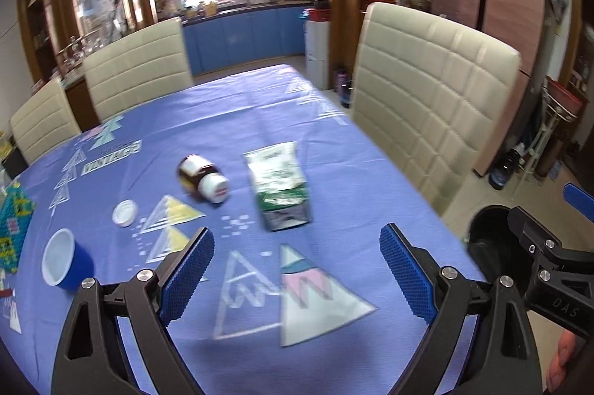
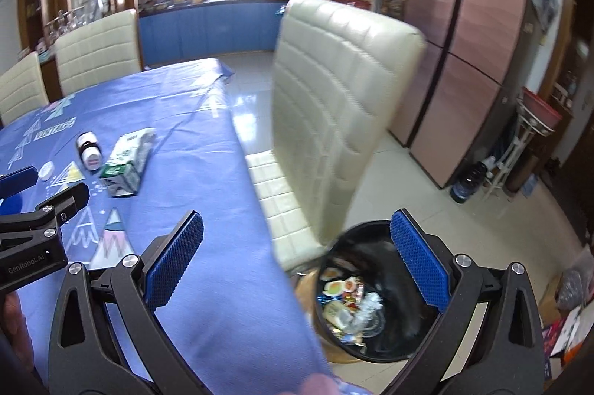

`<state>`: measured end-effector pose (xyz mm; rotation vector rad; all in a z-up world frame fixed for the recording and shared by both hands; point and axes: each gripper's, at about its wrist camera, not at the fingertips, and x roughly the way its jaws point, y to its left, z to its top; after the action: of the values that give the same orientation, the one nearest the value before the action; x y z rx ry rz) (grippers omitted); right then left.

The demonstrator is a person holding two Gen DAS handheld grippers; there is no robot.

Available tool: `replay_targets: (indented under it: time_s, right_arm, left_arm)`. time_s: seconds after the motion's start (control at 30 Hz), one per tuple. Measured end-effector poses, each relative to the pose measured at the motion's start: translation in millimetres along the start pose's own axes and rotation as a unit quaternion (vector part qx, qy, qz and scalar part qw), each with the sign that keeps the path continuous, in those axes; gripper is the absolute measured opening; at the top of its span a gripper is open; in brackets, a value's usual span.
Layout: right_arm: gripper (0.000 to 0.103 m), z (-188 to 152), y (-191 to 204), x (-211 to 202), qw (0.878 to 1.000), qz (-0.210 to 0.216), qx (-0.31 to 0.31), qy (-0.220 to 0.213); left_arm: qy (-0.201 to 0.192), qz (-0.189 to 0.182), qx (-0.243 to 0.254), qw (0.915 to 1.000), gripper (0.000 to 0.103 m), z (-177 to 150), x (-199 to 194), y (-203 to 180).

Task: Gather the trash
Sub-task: 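Move both tools back over the table, then grasp the white bottle cap with the left tool while the right tool grasps the milk carton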

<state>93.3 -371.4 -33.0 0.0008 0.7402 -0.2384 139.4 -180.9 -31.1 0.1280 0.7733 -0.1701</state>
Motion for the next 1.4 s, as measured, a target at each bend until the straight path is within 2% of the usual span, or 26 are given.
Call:
replay_targets:
  time_s: [0.17, 0.4, 0.53, 0.87, 0.97, 1.03, 1.07, 1.1, 1.13, 1.2, 1.23, 1.27, 1.3, 1.33, 1.4]
  right_arm:
    - [0.099, 14, 65, 27, 0.998, 0.038, -0.037, 0.015]
    - [0.099, 24, 143, 63, 0.993, 0.057, -0.100, 0.036]
    - [0.099, 30, 172, 85, 0.989, 0.059, -0.123, 0.049]
    - [0.099, 41, 214, 135, 0.983, 0.073, -0.140, 0.095]
    - [0.089, 42, 218, 150, 0.982, 0.075, -0.135, 0.113]
    - [0.073, 42, 217, 159, 0.979, 0.087, -0.123, 0.135]
    - [0.071, 42, 215, 162, 0.979, 0.097, -0.113, 0.140]
    - [0.061, 43, 212, 163, 0.978, 0.106, -0.102, 0.145]
    - [0.057, 44, 211, 164, 0.977, 0.117, -0.096, 0.149]
    - [0.057, 44, 210, 164, 0.977, 0.121, -0.091, 0.152]
    - [0.057, 42, 209, 163, 0.977, 0.119, -0.091, 0.148]
    - [0.057, 41, 208, 162, 0.978, 0.120, -0.091, 0.147]
    - [0.057, 41, 208, 161, 0.978, 0.119, -0.090, 0.146]
    - [0.057, 40, 207, 160, 0.978, 0.118, -0.089, 0.146]
    - [0.057, 39, 207, 156, 0.979, 0.114, -0.095, 0.141]
  left_arm:
    - [0.011, 0.040, -0.029, 0.9987, 0.088, -5, 16, 58]
    - [0.031, 0.069, -0.068, 0.9948, 0.088, -7, 46, 117]
    - [0.044, 0.085, -0.074, 0.9927, 0.088, -4, 68, 140]
    - [0.087, 0.112, -0.070, 0.9874, 0.088, -1, 132, 187]
    - [0.093, 0.108, -0.070, 0.9874, 0.088, -1, 146, 199]
    - [0.092, 0.114, -0.061, 0.9873, 0.088, -1, 151, 201]
    - [0.087, 0.110, -0.058, 0.9884, 0.088, -1, 151, 202]
    - [0.085, 0.107, -0.055, 0.9891, 0.088, -1, 151, 201]
    - [0.083, 0.103, -0.052, 0.9898, 0.088, 0, 152, 201]
    - [0.075, 0.101, -0.047, 0.9910, 0.088, -1, 151, 200]
    - [0.068, 0.099, -0.041, 0.9919, 0.080, -2, 149, 197]
    - [0.064, 0.090, -0.034, 0.9933, 0.063, -2, 148, 195]
    - [0.066, 0.078, -0.034, 0.9942, 0.054, -1, 147, 194]
    - [0.070, 0.070, -0.035, 0.9944, 0.039, 0, 146, 192]
    - [0.075, 0.070, -0.032, 0.9942, 0.039, 0, 144, 189]
